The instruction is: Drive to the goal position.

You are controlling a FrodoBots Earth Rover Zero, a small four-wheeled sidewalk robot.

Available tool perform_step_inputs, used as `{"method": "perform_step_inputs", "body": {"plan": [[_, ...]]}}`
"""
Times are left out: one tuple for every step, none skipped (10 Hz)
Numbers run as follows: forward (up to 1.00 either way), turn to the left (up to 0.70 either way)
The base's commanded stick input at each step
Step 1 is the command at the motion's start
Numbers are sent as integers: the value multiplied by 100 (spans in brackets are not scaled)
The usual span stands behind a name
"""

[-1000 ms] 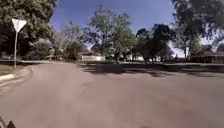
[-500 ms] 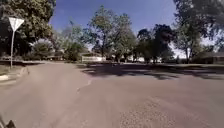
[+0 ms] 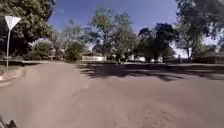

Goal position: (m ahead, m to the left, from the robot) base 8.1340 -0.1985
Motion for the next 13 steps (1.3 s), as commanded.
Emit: {"method": "perform_step_inputs", "body": {"plan": [[70,0],[70,0],[70,0],[70,0],[70,0],[70,0],[70,0],[70,0],[70,0],[70,0],[70,0],[70,0],[70,0]]}}
